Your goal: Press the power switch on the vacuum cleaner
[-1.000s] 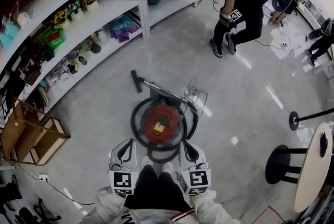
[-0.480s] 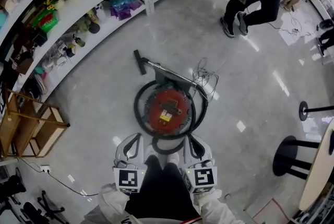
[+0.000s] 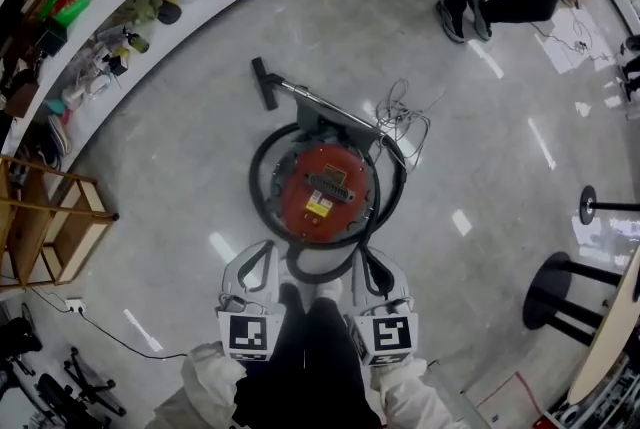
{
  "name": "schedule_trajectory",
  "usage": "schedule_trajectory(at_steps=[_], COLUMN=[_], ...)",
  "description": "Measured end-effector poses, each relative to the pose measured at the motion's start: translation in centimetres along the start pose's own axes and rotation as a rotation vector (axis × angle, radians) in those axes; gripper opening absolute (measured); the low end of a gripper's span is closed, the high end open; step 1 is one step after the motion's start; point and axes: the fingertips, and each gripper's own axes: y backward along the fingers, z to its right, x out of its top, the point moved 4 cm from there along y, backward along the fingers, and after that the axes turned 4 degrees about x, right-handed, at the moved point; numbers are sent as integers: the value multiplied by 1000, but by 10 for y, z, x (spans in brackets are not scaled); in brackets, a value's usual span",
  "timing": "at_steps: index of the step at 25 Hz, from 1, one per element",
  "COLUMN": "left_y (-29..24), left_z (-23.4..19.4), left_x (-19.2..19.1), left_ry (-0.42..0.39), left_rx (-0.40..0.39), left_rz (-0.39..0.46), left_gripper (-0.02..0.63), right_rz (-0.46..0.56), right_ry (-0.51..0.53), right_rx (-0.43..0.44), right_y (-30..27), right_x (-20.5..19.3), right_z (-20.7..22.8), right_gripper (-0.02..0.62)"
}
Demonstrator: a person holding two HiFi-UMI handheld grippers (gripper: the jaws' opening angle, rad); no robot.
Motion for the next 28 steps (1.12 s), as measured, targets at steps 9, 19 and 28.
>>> schedule_trajectory(at_steps=[9,19,28], left_y=[-30,-55,-64], left_z=[-4,-2,-5], left_x=[-27,-55,-81], left_ry=[-5,11,28], left_rx=[-7,-31,-45], left_rz=[-12,-54,-116], left_gripper=[0,0,0], right_rz=[-31,-113,-199], right_ry=[-24,-36,-60], right_rx=[15,25,39], right_y=[-32,-66,-95], right_x=[-25,-62,-94], right_z=[4,7,2], right_gripper=[-2,-2,-2])
